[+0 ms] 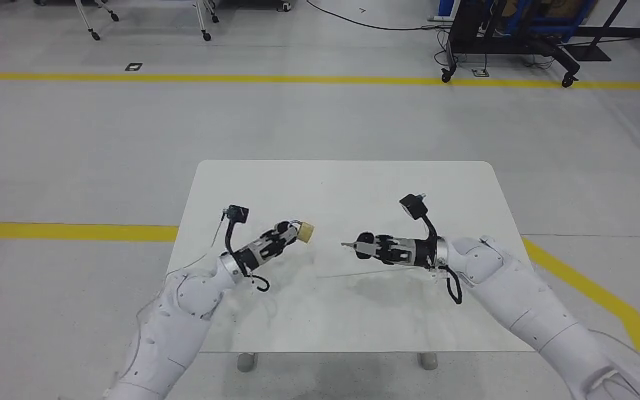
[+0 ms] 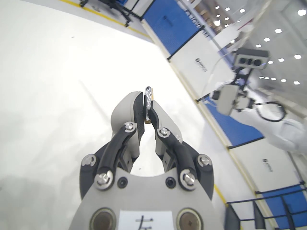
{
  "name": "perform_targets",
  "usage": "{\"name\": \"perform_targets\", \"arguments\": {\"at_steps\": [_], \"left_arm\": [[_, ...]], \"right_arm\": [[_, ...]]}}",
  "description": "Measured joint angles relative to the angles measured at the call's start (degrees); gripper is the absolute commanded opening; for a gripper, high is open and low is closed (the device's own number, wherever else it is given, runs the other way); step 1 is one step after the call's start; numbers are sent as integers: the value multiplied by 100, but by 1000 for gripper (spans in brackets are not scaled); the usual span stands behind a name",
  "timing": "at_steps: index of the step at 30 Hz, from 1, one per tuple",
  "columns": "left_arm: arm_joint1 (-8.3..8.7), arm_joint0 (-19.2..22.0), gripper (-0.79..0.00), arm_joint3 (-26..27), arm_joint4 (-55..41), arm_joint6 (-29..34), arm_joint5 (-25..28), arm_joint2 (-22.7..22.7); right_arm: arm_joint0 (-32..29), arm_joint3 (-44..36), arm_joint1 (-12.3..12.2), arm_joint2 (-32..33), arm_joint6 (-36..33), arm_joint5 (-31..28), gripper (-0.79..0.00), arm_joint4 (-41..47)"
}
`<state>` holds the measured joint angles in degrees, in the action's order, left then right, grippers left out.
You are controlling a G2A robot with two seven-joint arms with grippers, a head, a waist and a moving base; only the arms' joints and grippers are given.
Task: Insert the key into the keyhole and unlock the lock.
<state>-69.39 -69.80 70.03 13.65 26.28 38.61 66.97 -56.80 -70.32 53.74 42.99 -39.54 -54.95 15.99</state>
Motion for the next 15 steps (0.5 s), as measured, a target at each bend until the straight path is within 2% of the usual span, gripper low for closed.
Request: {"name": "perform_targets", "arguments": {"at_steps": [4, 6, 15], "left_arm": [[-101, 451, -785, -596, -1002, 486, 572, -326], [-129, 630, -785, -778, -1246, 739, 655, -444], [-140, 534, -785, -669, -1400, 741, 708, -504]], "right_arm": [[196, 55, 152, -125, 190, -56, -785, -156], [261, 52, 197, -157, 235, -134, -785, -169], [262, 47, 199, -158, 235, -143, -785, -168]]}}
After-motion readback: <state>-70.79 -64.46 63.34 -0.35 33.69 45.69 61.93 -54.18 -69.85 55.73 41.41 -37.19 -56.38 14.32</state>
